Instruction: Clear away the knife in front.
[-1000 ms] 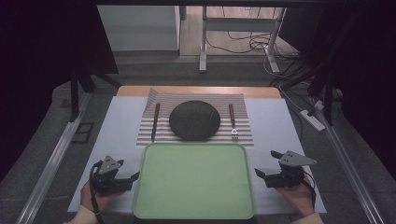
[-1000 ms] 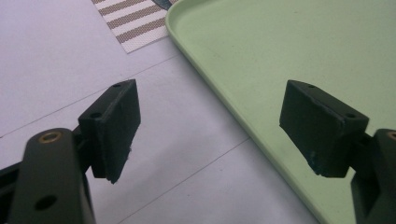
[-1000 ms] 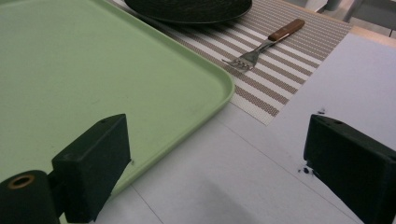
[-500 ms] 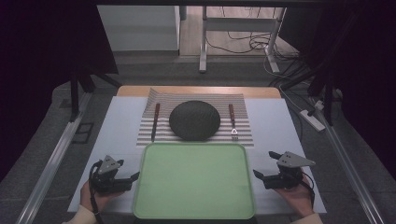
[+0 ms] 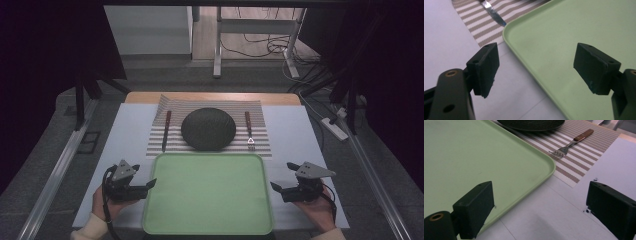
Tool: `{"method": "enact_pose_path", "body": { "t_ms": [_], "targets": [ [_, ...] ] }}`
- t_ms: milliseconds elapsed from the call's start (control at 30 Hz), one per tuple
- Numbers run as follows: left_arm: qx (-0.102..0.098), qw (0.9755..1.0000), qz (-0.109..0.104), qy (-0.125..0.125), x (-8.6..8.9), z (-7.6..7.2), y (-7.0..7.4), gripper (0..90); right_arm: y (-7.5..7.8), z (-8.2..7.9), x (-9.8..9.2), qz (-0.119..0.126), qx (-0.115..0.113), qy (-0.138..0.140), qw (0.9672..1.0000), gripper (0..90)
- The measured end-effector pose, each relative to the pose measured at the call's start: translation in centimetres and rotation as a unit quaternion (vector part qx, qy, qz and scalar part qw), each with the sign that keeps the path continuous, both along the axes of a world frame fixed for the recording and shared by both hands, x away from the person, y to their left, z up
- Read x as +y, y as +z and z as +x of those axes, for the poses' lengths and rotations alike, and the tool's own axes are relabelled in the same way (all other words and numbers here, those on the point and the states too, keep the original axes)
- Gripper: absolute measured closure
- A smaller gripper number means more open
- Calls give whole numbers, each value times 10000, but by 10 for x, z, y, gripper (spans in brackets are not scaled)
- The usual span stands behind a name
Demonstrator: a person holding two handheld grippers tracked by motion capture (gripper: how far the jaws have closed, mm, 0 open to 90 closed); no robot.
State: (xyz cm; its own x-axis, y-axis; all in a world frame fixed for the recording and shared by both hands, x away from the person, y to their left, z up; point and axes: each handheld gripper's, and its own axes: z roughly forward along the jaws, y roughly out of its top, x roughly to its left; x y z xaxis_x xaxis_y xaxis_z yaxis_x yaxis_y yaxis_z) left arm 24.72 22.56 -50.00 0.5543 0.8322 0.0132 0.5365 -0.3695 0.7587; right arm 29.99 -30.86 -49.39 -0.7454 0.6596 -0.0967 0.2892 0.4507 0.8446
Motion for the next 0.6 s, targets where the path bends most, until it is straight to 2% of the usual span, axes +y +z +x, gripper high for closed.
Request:
{"method": "enact_pose_path", "body": {
  "t_ms": [300, 600],
  "targets": [
    [-70, 9999, 66, -53, -4, 12, 8, 216, 0, 1, 0, 16, 4, 16, 10000, 81],
    [26, 9998, 169, -115, -11, 29, 7, 216, -2, 1, 1, -20, 48, 31, 10000, 81]
  ]
}}
